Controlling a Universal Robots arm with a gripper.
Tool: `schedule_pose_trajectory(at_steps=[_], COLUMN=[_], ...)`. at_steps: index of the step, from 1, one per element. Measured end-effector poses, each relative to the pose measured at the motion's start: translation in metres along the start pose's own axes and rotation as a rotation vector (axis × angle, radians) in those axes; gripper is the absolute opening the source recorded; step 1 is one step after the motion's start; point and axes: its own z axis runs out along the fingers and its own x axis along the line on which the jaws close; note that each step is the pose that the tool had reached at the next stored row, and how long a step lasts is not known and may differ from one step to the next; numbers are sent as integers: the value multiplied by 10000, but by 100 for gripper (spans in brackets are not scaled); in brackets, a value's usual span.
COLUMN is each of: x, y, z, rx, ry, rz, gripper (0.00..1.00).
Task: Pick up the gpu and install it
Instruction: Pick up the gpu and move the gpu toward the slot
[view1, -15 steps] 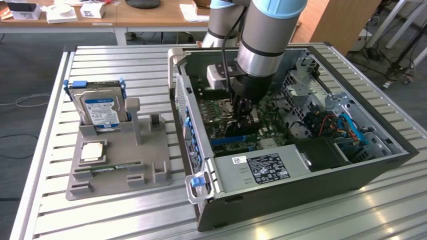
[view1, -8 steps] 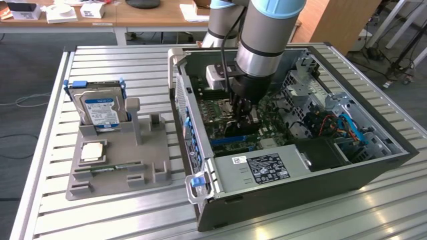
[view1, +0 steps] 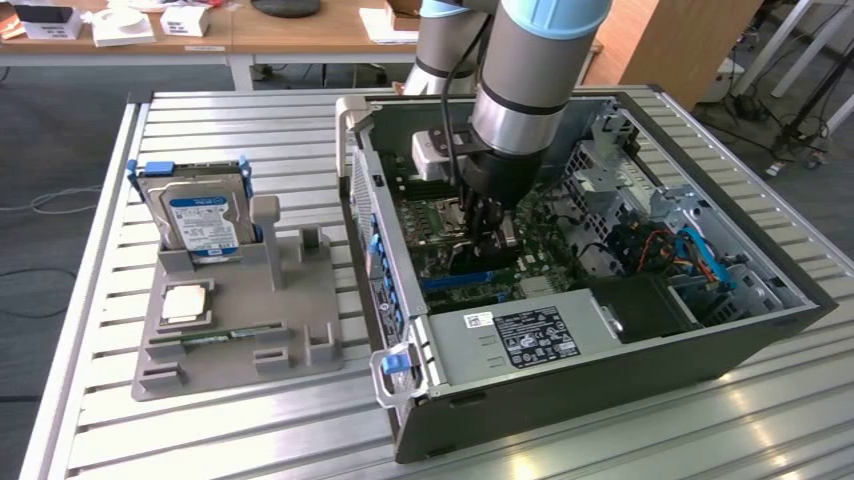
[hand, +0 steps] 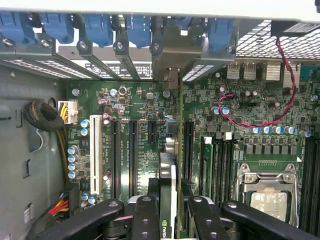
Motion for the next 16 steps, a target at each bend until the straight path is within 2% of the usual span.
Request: schedule_pose_trajectory(at_steps=[16], x=[0], y=[0], z=[27], rx=[3], ry=[0], rz=[0], gripper=[27])
